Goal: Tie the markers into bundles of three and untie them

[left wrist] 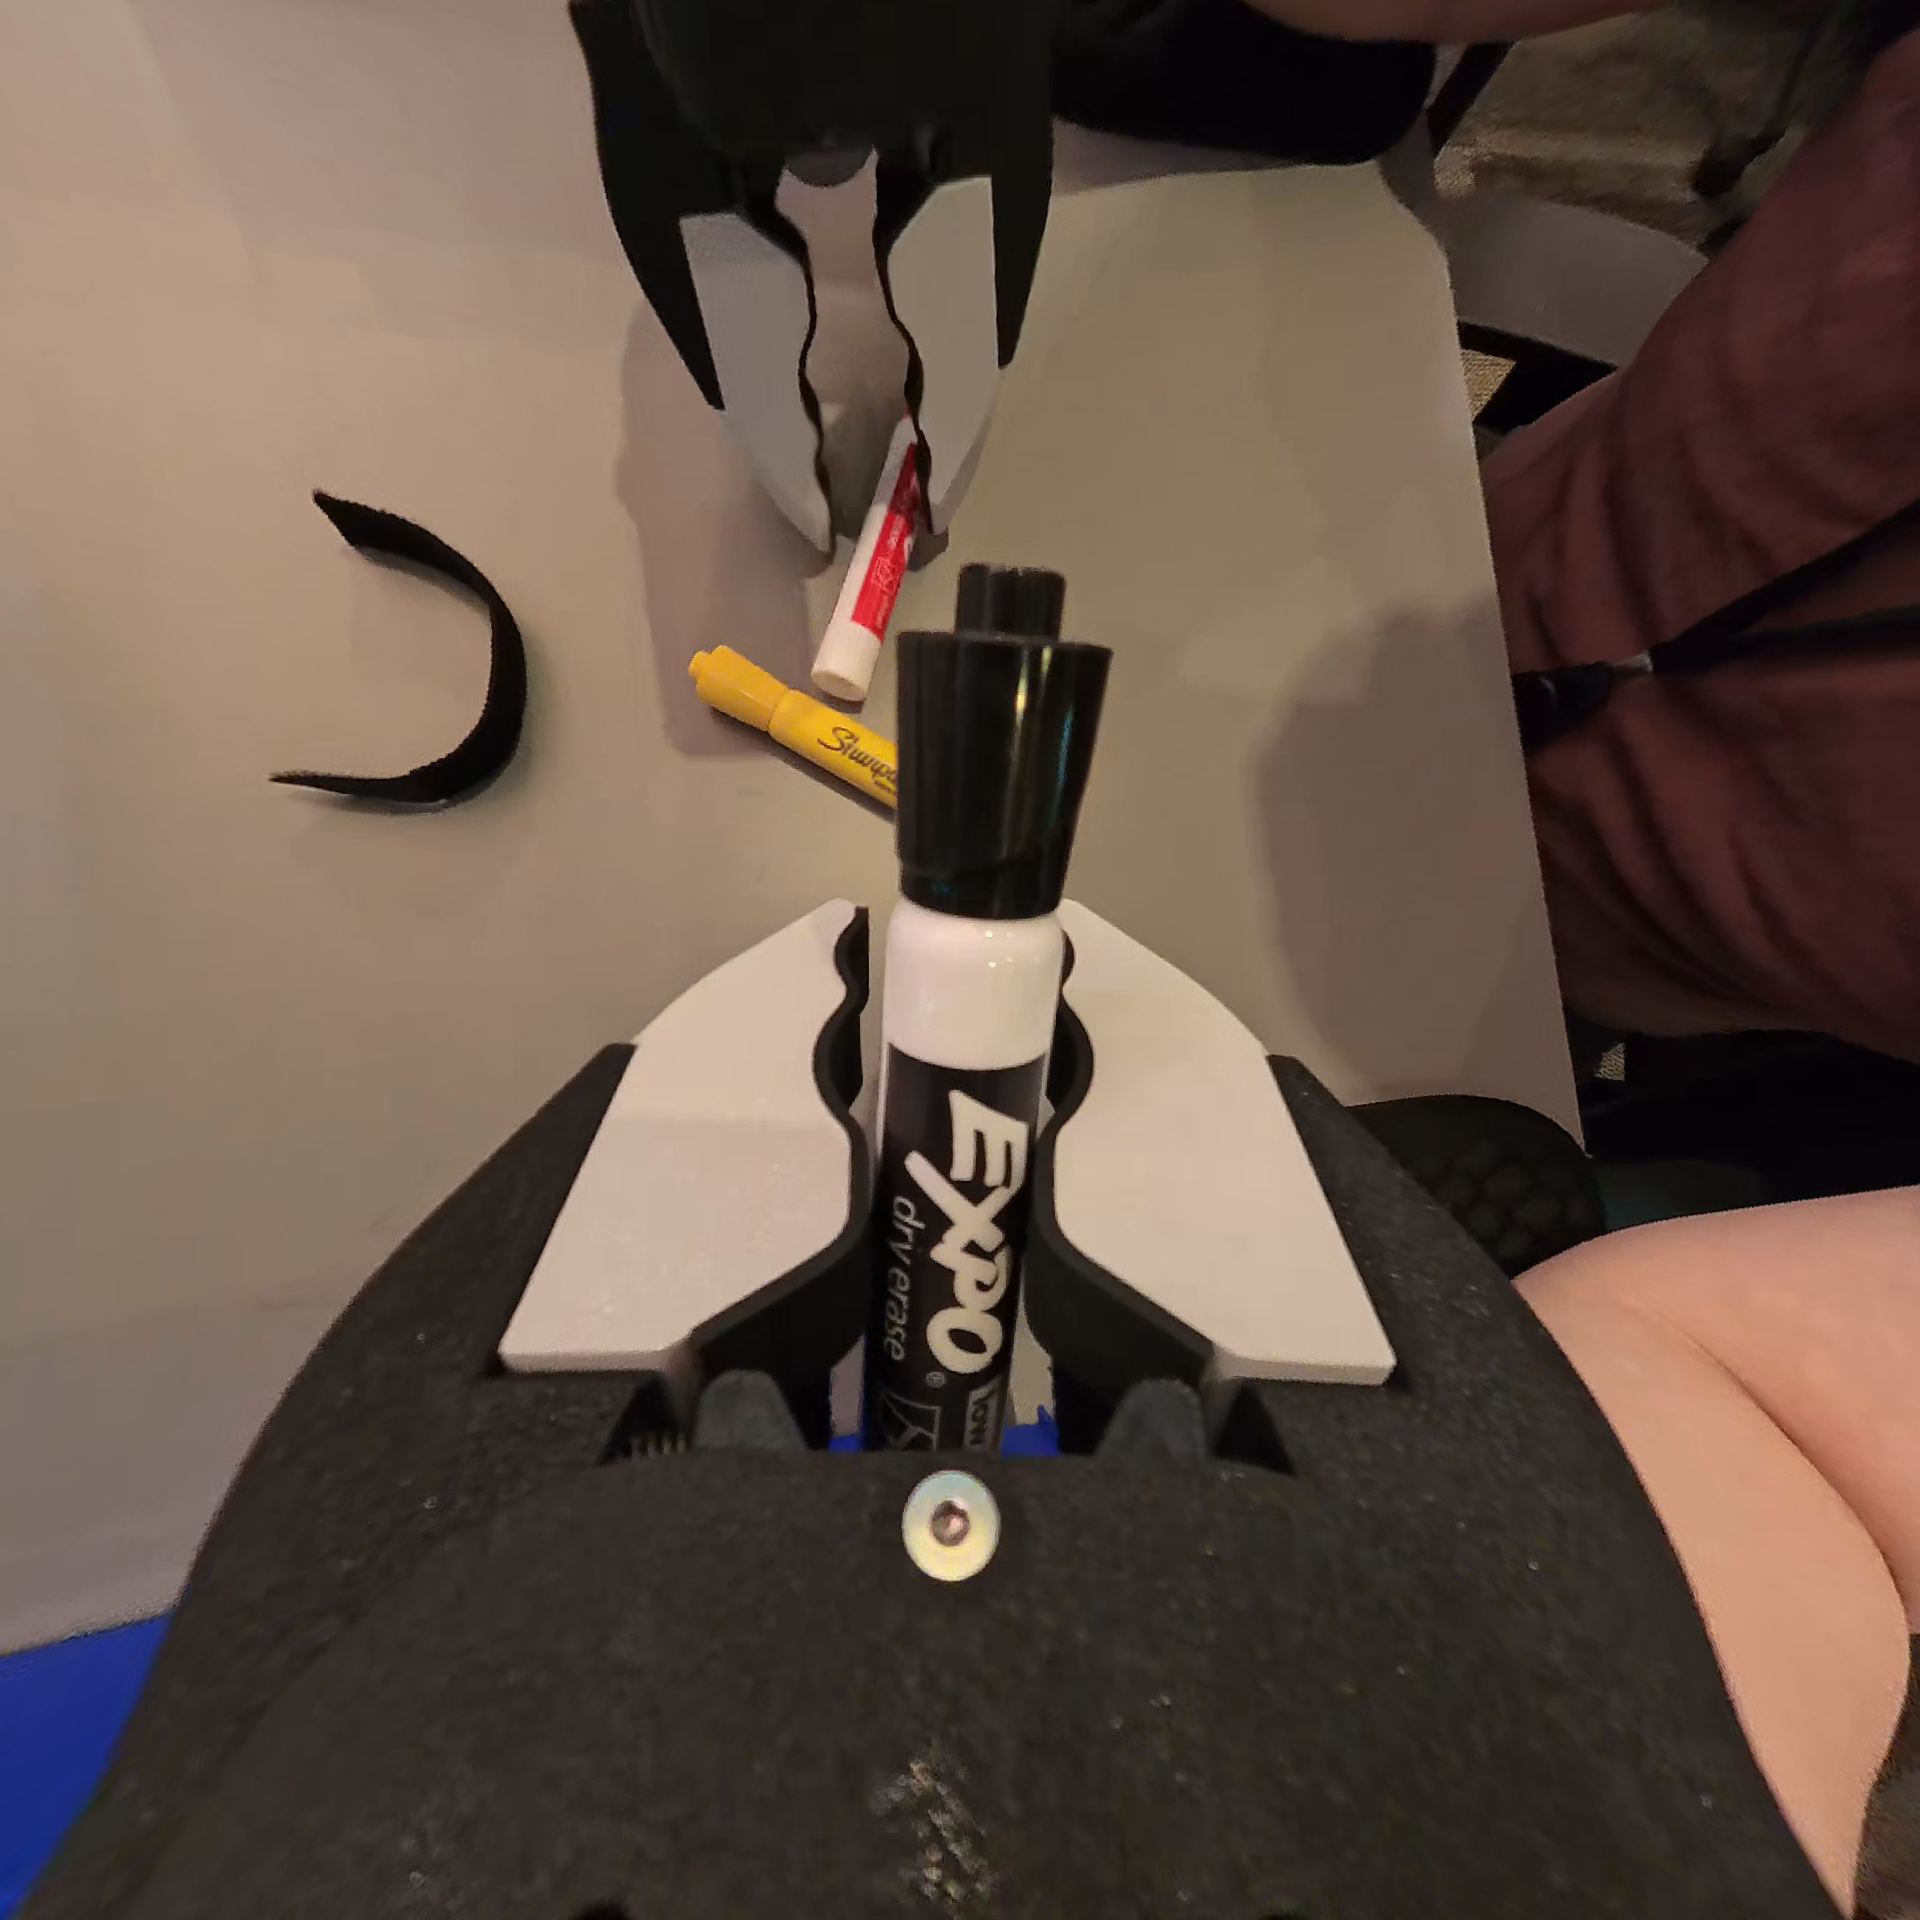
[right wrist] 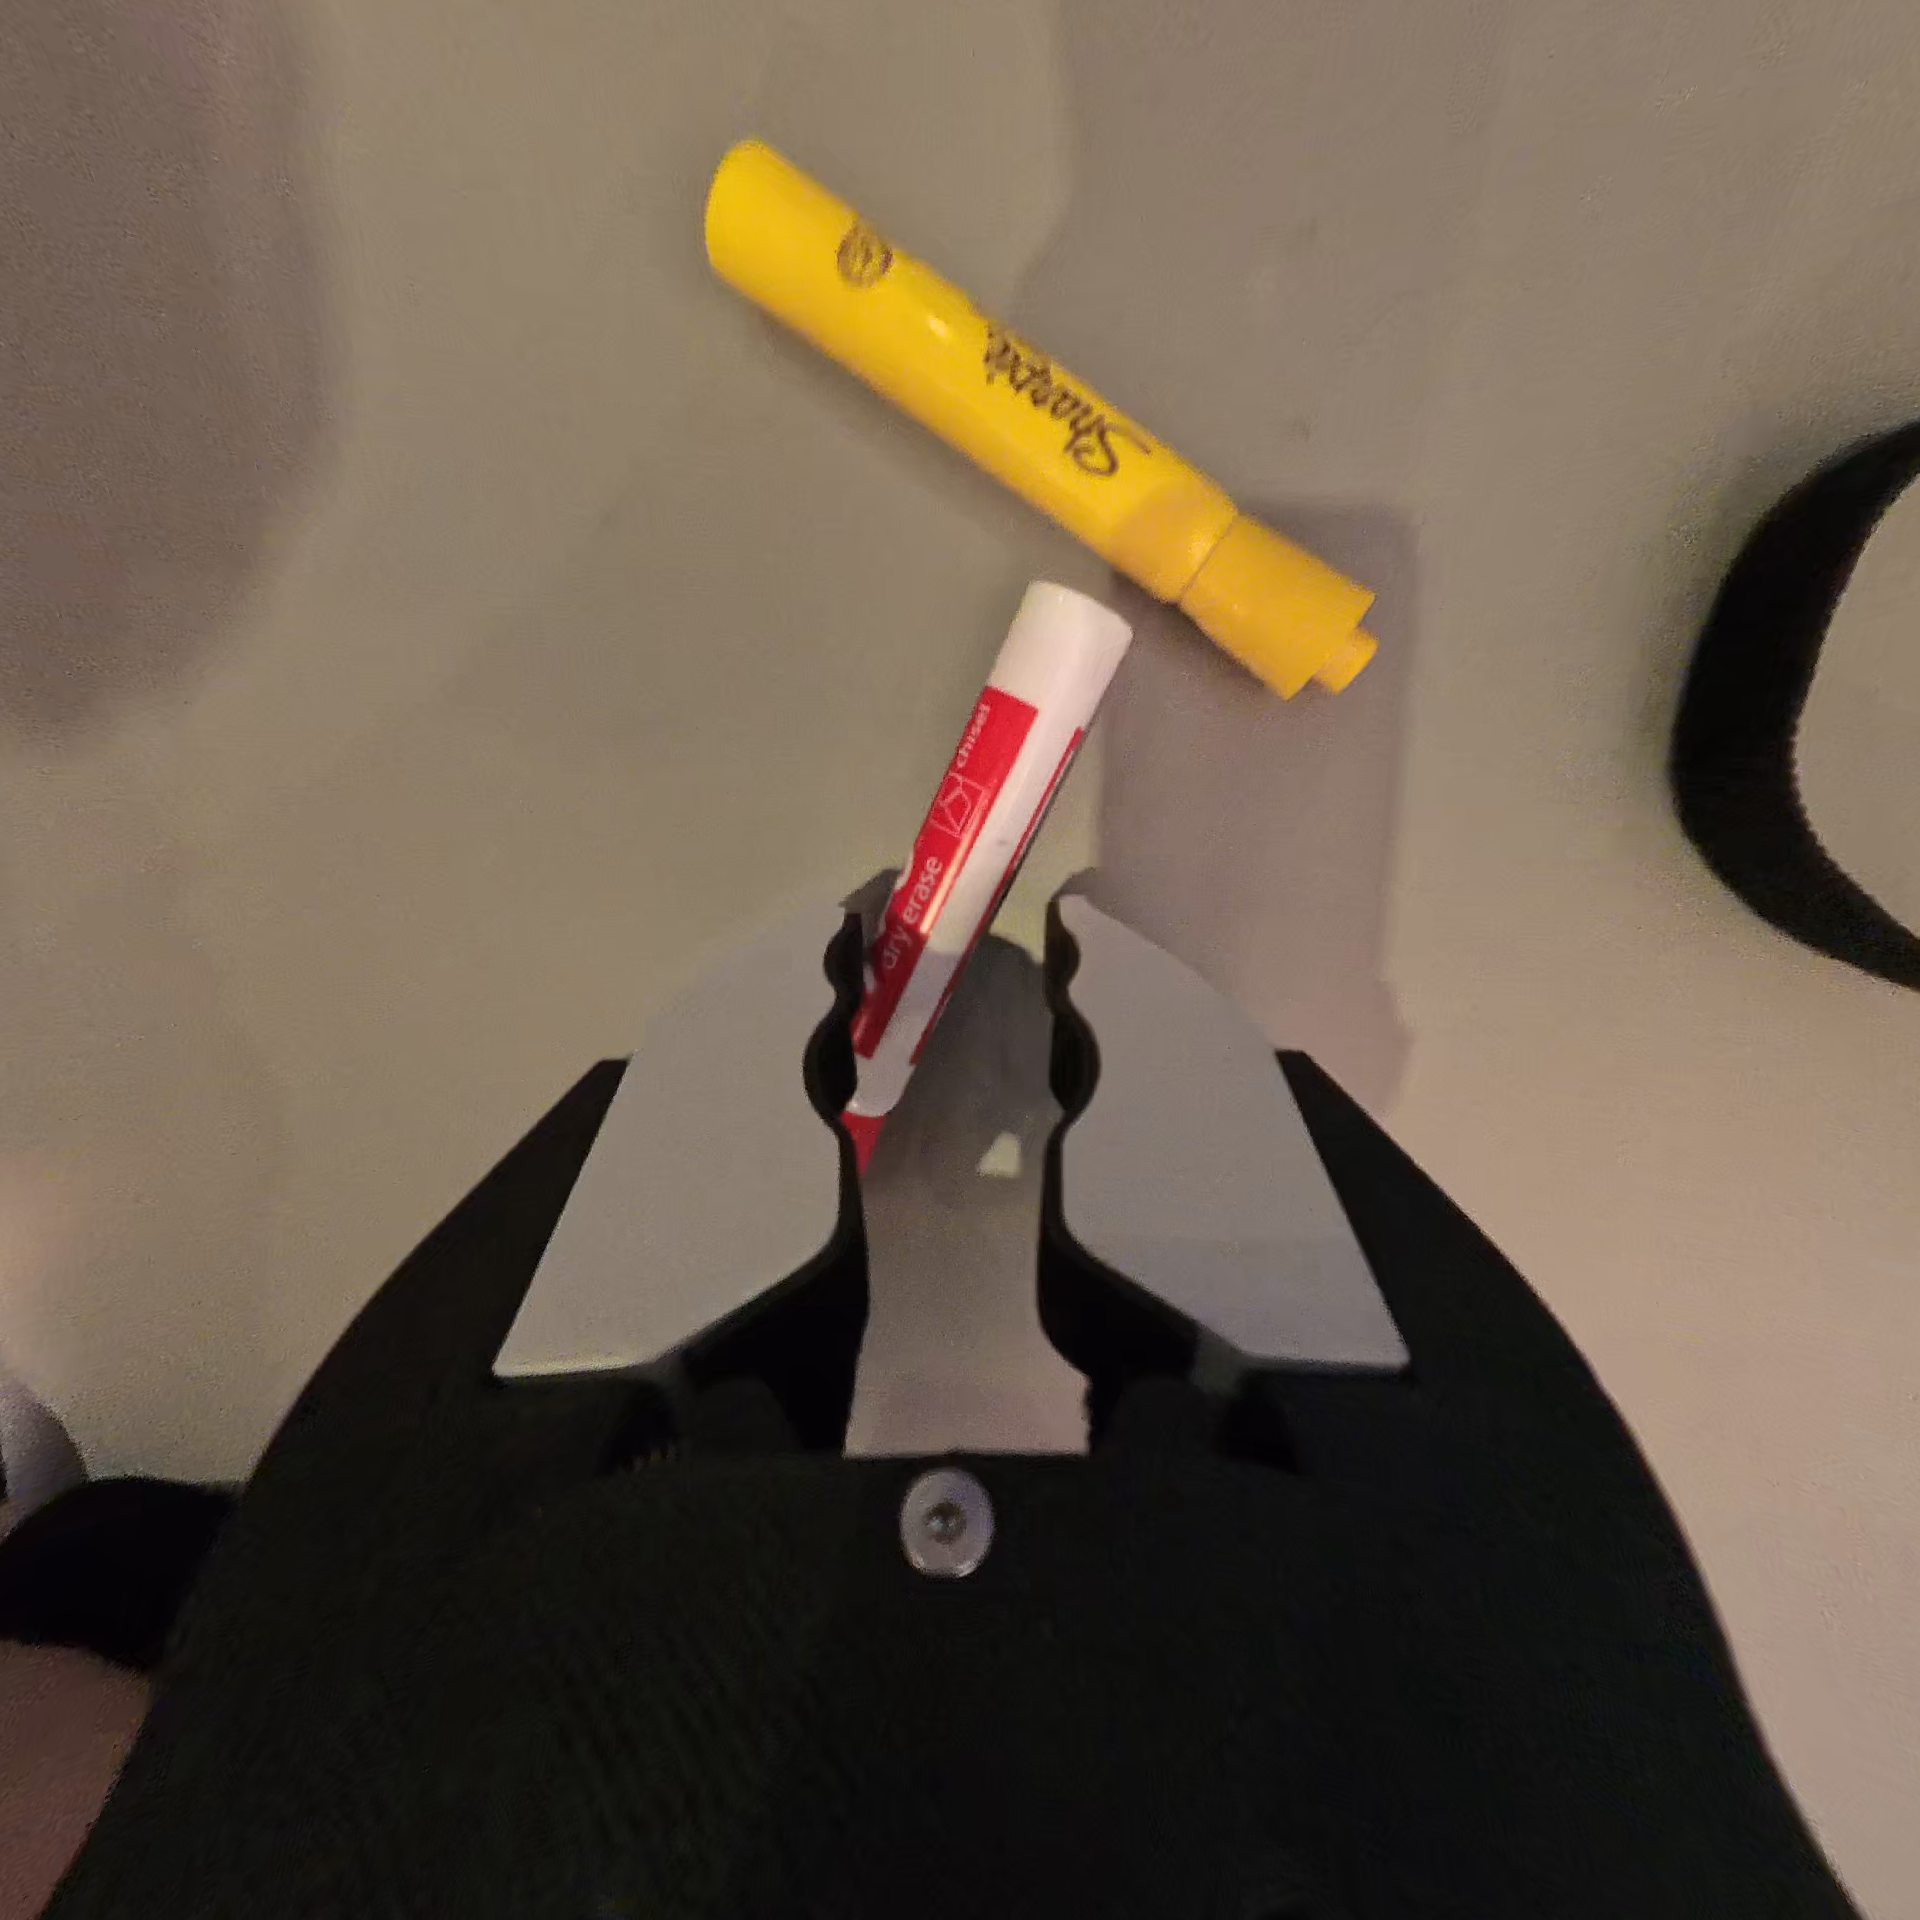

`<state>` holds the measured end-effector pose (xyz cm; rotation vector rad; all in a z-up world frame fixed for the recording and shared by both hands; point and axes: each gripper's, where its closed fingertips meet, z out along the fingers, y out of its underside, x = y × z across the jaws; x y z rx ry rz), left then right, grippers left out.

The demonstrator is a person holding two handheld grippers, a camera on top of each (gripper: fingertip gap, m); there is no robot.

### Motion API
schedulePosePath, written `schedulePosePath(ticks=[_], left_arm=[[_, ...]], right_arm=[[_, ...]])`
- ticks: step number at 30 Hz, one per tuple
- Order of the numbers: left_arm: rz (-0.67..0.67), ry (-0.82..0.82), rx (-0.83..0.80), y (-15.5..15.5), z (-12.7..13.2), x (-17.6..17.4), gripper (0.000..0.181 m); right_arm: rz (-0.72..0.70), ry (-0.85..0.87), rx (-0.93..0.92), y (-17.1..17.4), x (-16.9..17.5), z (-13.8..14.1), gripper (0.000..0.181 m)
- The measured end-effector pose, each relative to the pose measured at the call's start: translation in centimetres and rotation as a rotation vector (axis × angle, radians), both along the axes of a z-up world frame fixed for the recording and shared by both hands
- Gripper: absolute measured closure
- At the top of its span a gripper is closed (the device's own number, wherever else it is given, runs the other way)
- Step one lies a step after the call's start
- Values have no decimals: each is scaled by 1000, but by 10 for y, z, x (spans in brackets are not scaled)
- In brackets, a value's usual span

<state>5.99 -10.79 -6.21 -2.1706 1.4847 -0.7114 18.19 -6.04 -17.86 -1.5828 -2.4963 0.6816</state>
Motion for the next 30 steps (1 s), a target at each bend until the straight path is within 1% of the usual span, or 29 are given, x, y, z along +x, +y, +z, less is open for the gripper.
schedulePosePath(ticks=[3, 5, 9, 10, 12, 14, 19, 24, 30], left_arm=[[-19, -18, 0, -3, 2, 3, 150], [-31, -42, 5, -4, 6, 5, 150], [-32, -61, 24, -4, 11, 6, 150], [-30, -64, 29, -4, 13, 6, 150], [-31, -68, 29, -4, 14, 6, 150], [-28, -60, 33, -3, 12, 6, 150], [-29, -58, 35, 1, 9, 11, 150], [-68, -62, 18, 2, 4, 24, 150], [-100, -94, -36, 2, -2, 40, 151]], right_arm=[[25, 13, 11, -1, 3, 5, 145], [3, 4, 30, 4, 8, 8, 146], [0, -112, 65, 10, 31, -1, 149], [1, -110, 71, 11, 31, -2, 155], [-2, -101, 74, 13, 28, -3, 159], [-4, -93, 84, 14, 24, -3, 160], [42, -49, 145, 20, 23, -2, 162], [-2, 52, 56, 26, 18, 16, 162], [-19, 272, -1, 30, 12, 63, 162]])
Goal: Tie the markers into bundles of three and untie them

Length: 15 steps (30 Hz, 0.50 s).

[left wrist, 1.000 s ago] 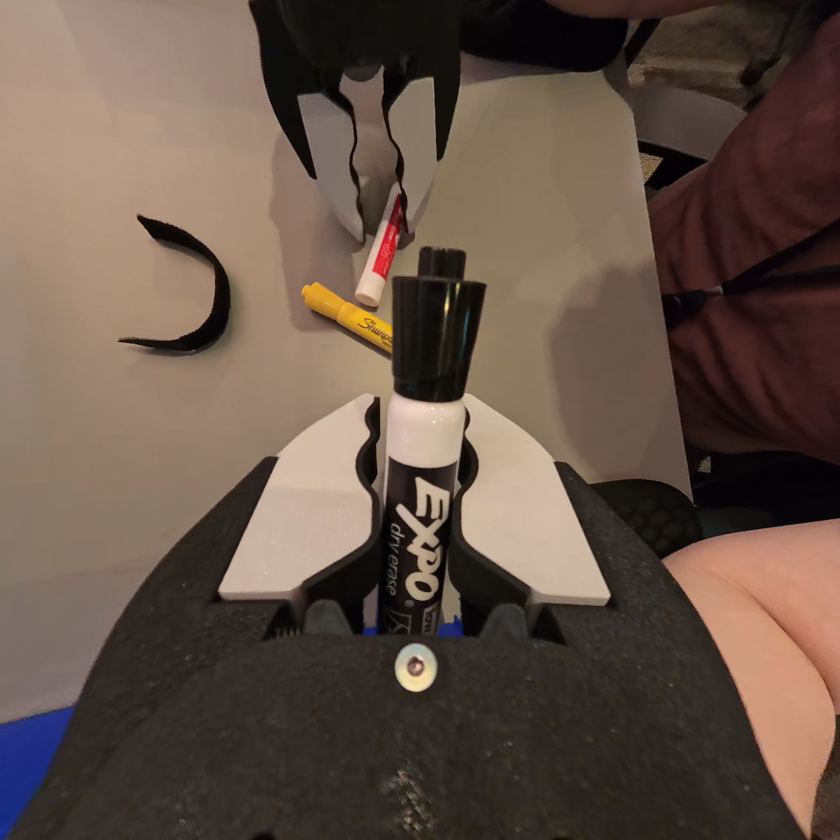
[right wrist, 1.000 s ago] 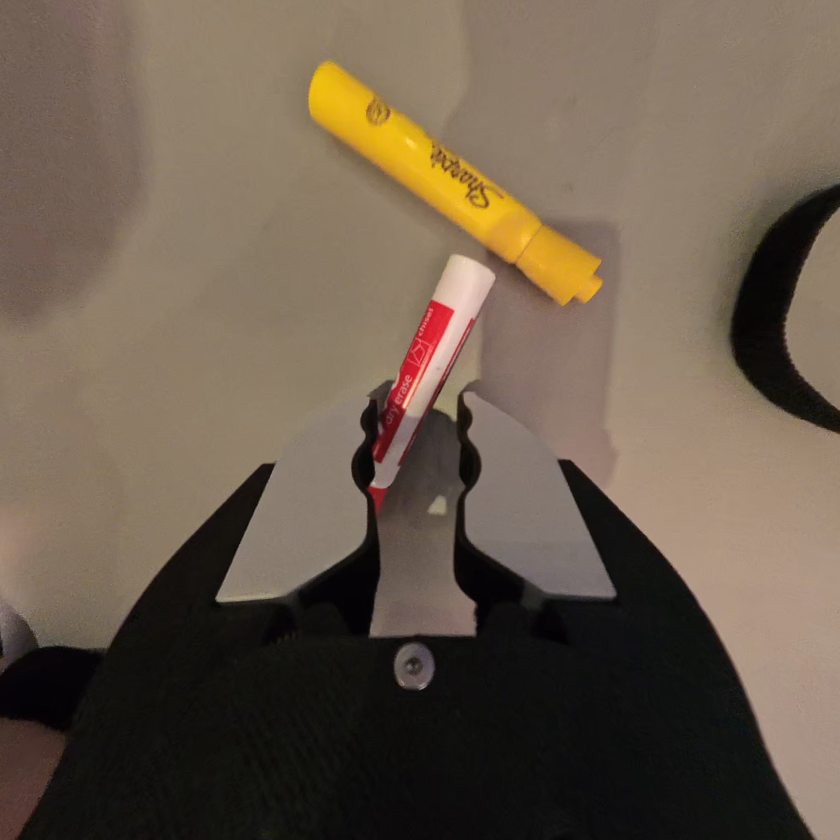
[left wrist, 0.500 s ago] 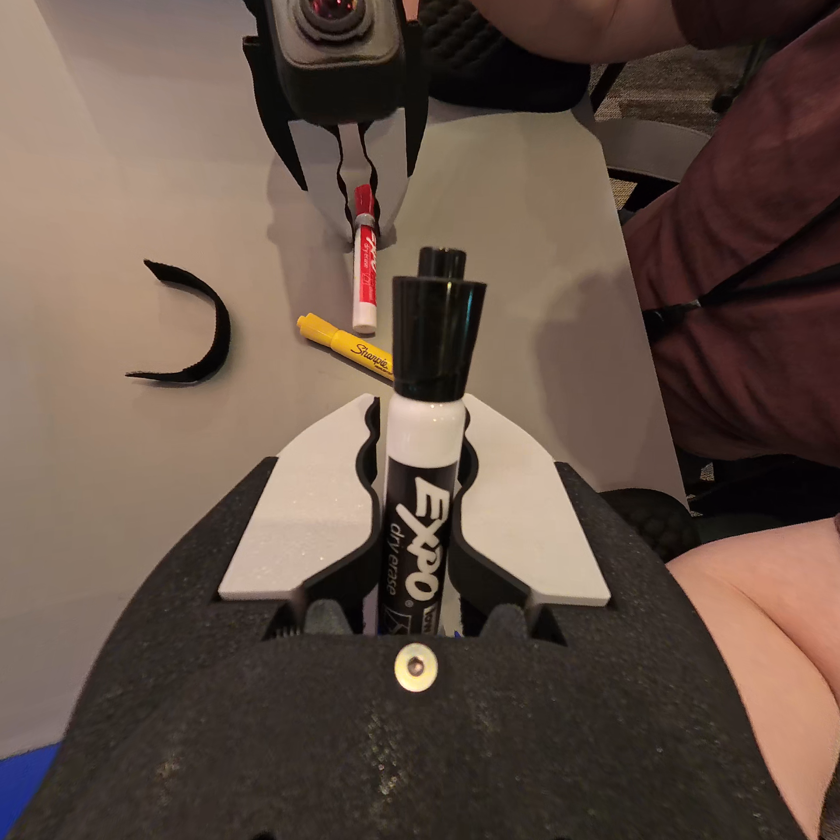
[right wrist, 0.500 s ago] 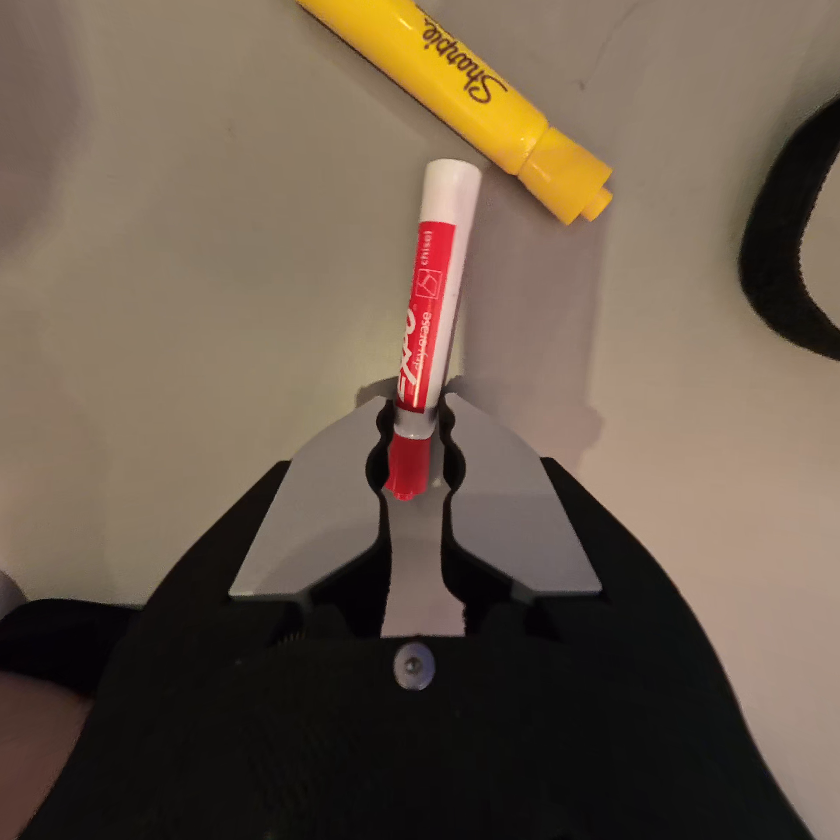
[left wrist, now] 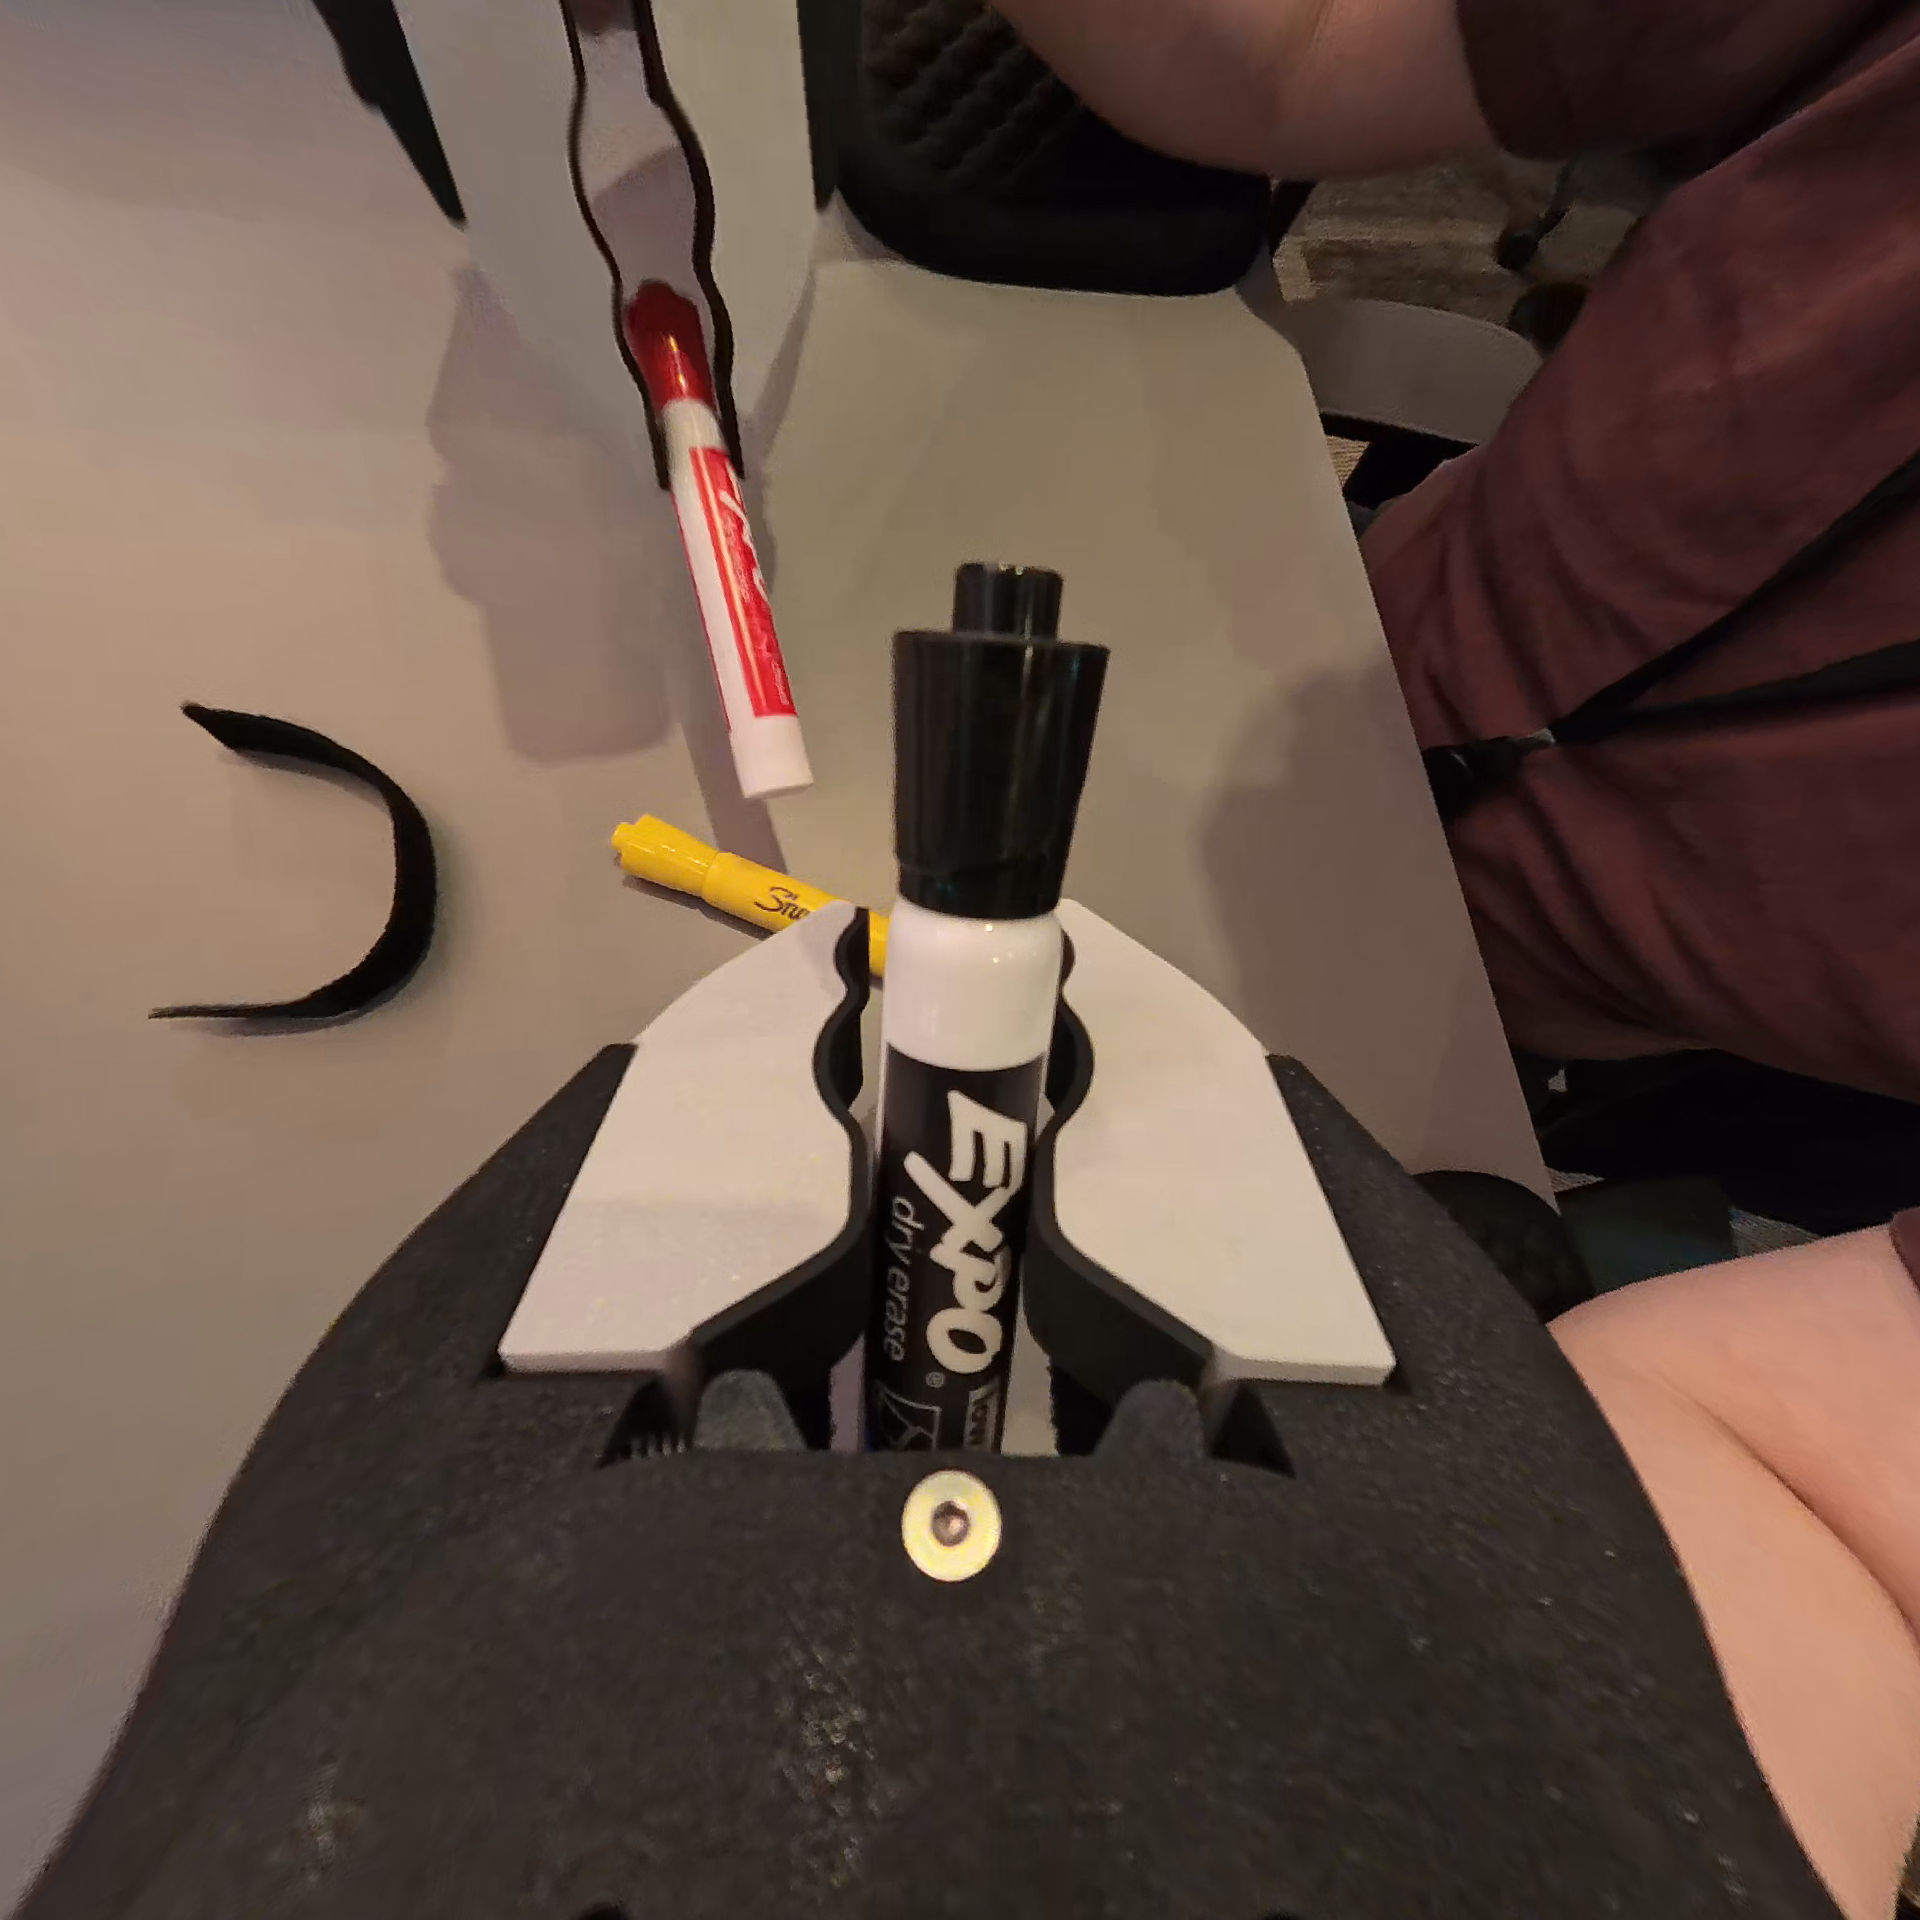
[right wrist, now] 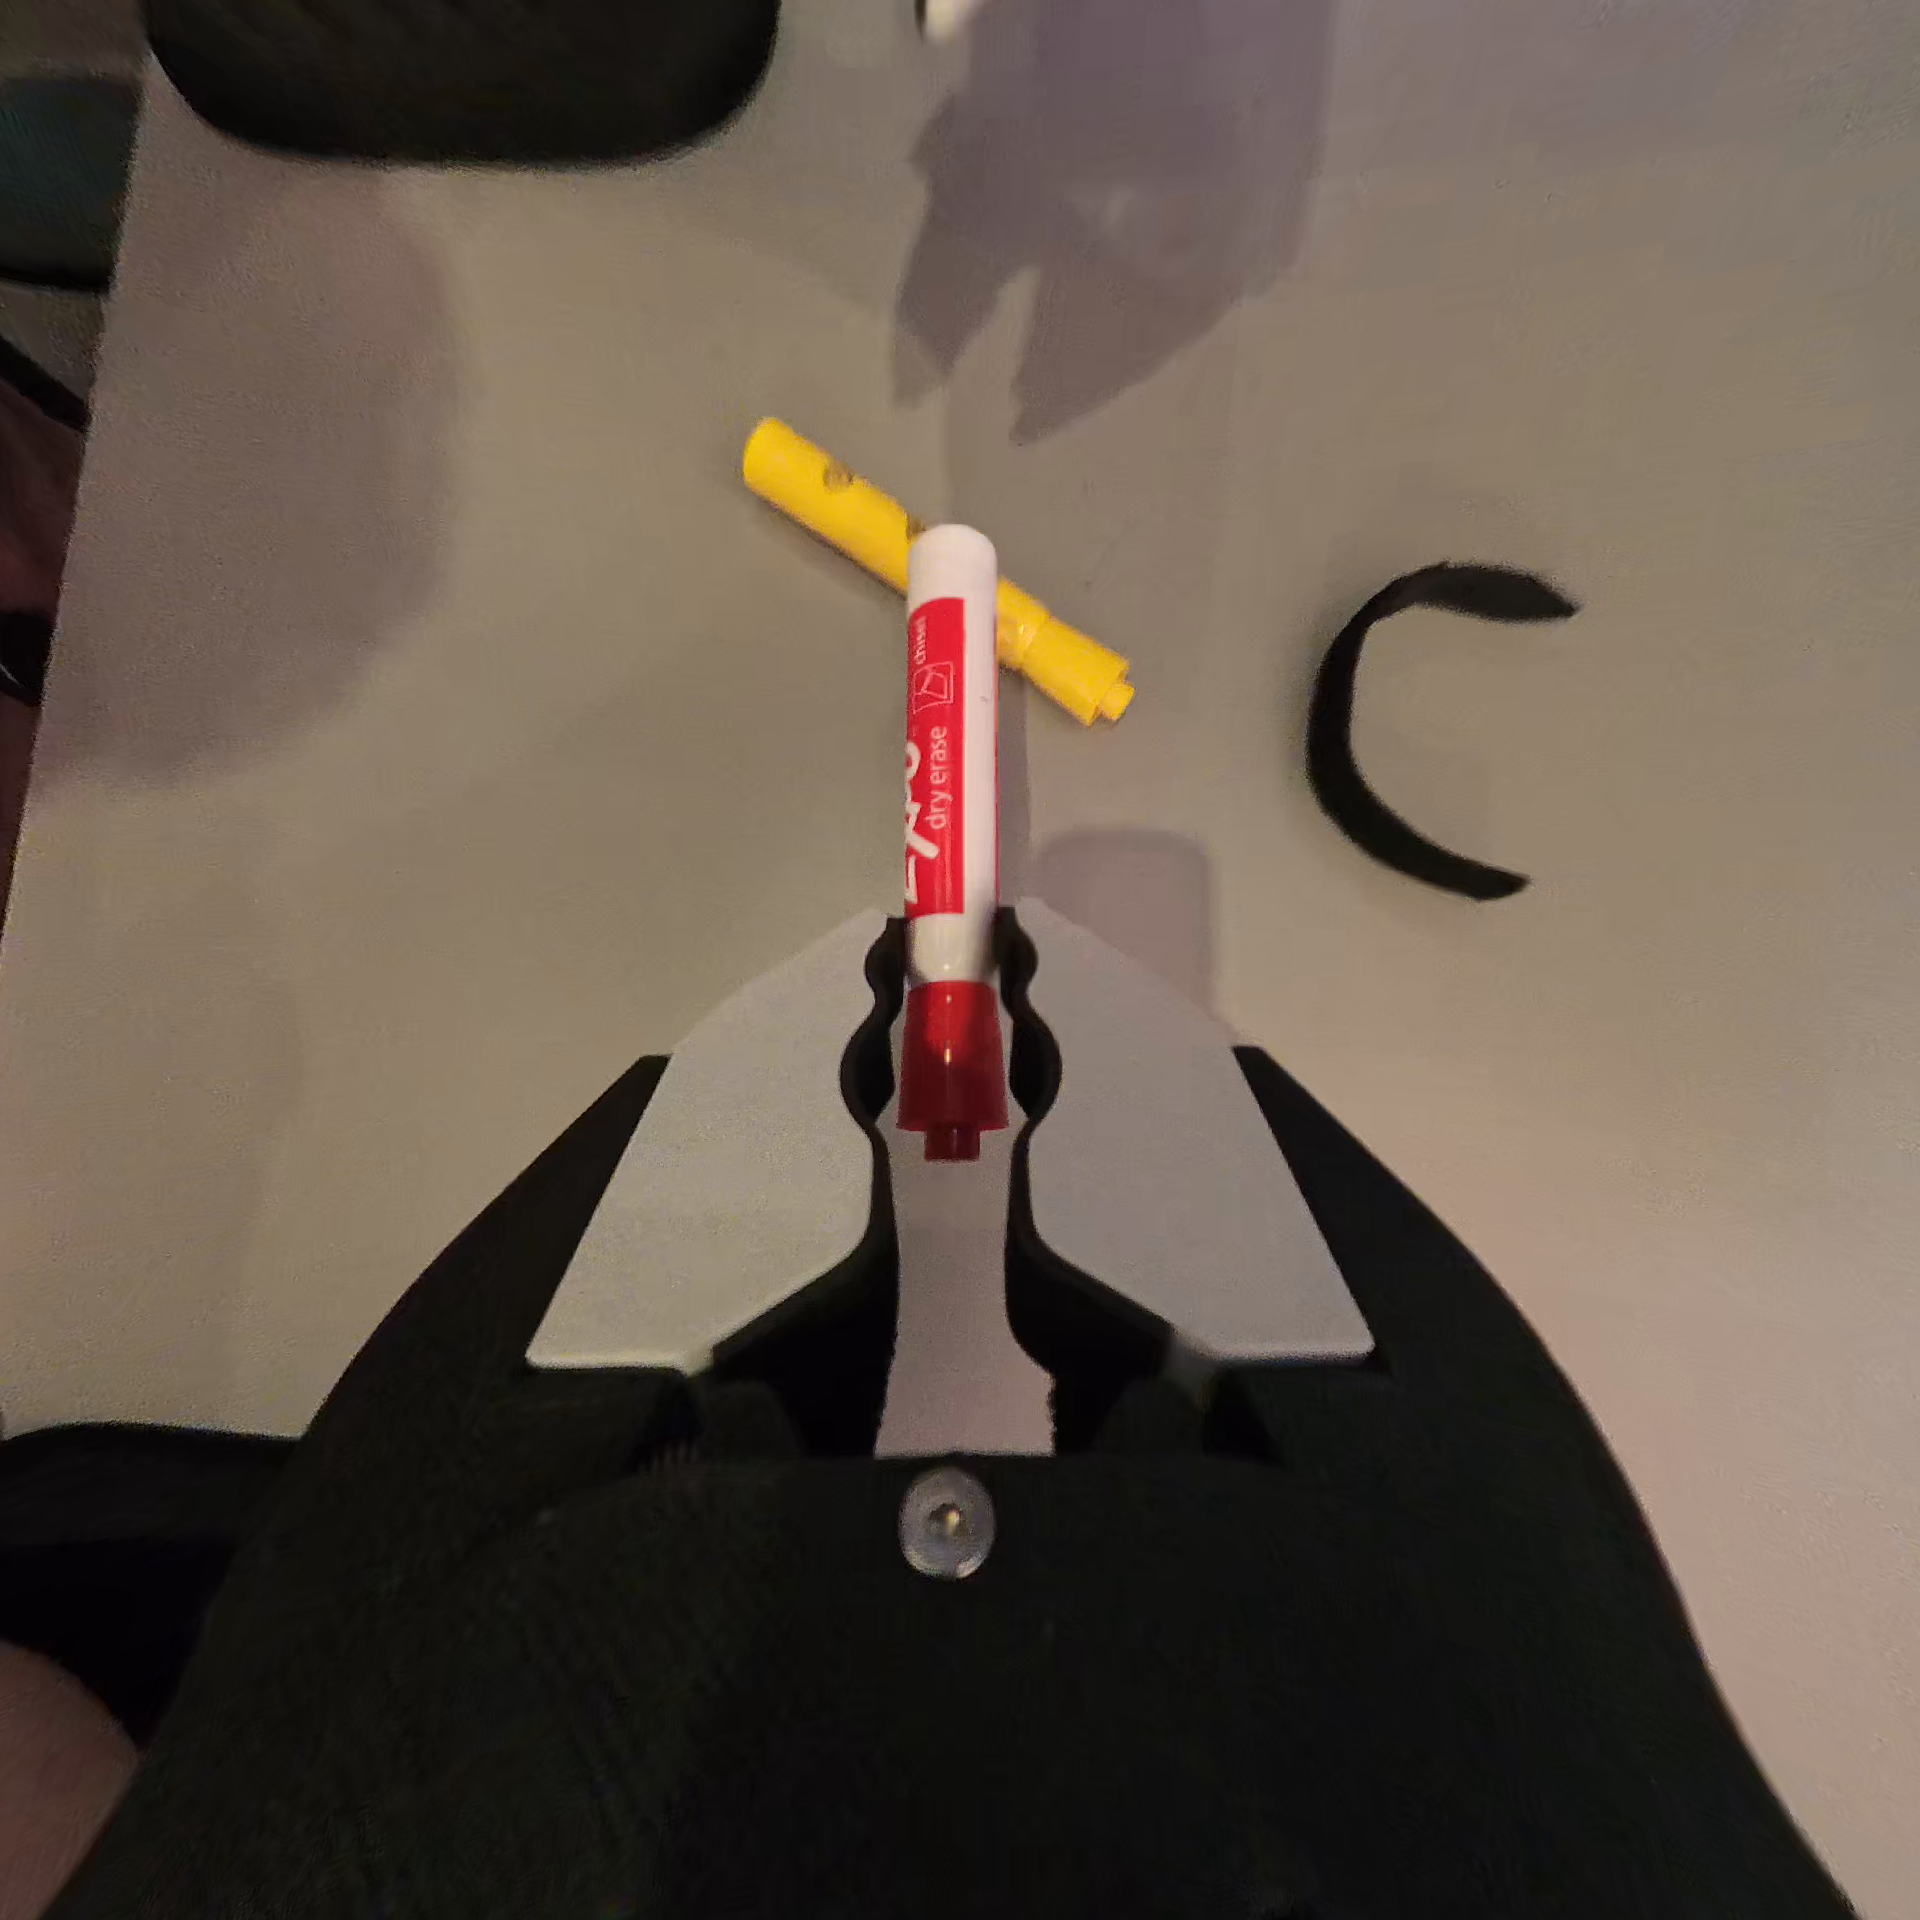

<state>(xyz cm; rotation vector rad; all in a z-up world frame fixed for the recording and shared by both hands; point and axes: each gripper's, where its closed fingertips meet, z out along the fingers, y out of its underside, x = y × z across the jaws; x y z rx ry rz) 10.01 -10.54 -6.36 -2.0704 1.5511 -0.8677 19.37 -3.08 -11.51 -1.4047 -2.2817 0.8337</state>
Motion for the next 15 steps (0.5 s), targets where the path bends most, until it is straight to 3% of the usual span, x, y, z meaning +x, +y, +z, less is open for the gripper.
schedulePosePath(ticks=[8, 15], left_arm=[[-29, 35, -7, -1, -9, 6, 151], [-63, -85, 36, 8, -2, 25, 151]], right_arm=[[21, 252, -54, -15, -14, 60, 162], [-5, 303, 4, -15, -17, 78, 162]])
